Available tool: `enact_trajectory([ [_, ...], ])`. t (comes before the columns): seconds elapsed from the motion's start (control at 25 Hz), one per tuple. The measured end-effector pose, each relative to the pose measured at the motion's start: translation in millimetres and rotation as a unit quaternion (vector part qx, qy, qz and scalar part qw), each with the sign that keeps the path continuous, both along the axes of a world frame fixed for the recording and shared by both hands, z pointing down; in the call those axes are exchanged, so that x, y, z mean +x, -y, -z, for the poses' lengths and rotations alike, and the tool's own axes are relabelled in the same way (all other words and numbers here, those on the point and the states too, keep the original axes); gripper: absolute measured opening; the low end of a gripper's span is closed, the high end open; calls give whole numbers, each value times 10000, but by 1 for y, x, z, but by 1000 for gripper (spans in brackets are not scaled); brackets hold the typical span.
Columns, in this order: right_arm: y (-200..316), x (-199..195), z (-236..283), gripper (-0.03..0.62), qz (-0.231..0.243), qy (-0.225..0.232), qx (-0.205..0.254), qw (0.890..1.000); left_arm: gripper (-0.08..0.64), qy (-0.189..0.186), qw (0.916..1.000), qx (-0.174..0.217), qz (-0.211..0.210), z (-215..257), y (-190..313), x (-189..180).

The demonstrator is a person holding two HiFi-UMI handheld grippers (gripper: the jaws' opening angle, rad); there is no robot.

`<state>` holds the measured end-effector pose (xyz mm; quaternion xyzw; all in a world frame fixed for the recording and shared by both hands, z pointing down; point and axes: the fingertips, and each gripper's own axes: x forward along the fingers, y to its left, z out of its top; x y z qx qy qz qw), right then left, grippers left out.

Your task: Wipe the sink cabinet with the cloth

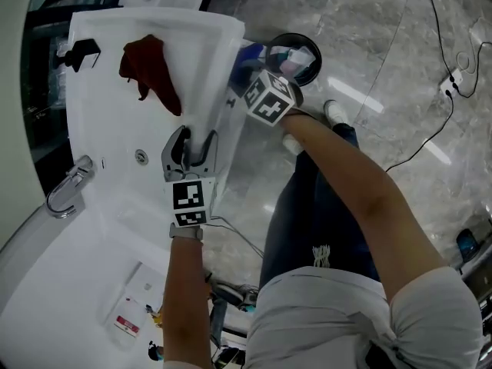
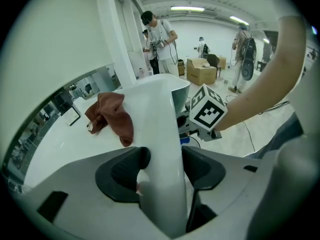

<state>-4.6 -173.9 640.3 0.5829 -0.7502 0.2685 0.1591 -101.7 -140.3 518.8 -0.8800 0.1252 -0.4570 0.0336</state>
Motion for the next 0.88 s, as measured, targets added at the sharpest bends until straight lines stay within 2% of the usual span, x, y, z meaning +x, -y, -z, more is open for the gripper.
enact_trajectory([
  [0.12,-1,1,-6,72,-32,-160,27,9999,242,-30,9999,-146,56,-1,1,0],
  [0.32,1,8,-40,74,-199,-38,-424,9989,259,-37,9988,-447,196,-3,4,0],
  [0.72,-2,5,-110,74,-182,98,-1160,9930,262,-28,9984,-527,215,-4,3,0],
  [0.88,-1,6,-128,72,-205,126,-1319,9910,264,-37,9983,-542,210,-4,4,1],
])
